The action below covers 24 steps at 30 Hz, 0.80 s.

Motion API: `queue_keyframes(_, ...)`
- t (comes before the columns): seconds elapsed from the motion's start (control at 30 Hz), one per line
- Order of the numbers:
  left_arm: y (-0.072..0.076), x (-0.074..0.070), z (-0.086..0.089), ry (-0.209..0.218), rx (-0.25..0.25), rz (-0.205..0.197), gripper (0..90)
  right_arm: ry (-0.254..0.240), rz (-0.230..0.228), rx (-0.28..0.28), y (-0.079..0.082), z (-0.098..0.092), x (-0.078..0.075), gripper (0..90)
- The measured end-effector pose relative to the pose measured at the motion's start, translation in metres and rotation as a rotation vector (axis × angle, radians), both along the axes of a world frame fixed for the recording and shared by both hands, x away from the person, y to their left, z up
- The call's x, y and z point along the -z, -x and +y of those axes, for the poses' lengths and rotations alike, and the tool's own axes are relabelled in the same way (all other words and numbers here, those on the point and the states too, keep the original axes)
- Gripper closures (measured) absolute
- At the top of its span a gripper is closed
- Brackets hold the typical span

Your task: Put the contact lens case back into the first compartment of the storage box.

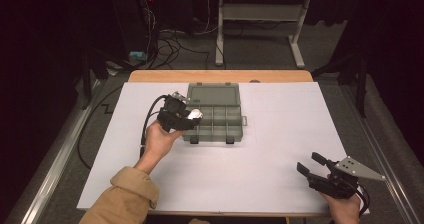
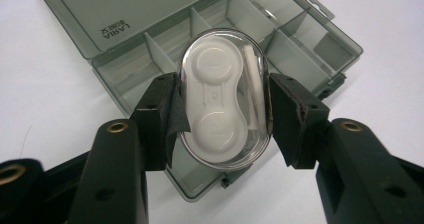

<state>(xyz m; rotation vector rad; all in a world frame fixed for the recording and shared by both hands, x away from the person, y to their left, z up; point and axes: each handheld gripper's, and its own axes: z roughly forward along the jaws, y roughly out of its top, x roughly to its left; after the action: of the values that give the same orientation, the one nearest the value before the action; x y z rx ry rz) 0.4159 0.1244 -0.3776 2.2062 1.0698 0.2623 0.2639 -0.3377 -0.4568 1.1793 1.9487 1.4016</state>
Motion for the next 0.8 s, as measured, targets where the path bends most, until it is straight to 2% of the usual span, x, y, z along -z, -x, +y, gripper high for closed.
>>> queue_keyframes(0.13, -0.005, 0.001, 0.002, 0.006, -0.016, 0.006, 48.6, 0.0, 0.0, 0.0, 0.0, 0.0, 0.0, 29.2)
queue_keyframes(0.27, -0.009, -0.004, 0.002, 0.007, -0.027, -0.01, 48.6, 0.0, 0.001, 0.001, 0.0, 0.0, 0.0, 29.2)
queue_keyframes(0.6, -0.024, -0.006, 0.0, -0.005, -0.049, -0.005, 48.6, 0.0, 0.0, 0.0, 0.0, 0.0, 0.0, 29.2)
queue_keyframes(0.8, -0.034, 0.0, -0.001, -0.008, -0.069, 0.003, 48.6, -0.001, 0.0, -0.001, 0.0, 0.0, 0.0, 29.2)
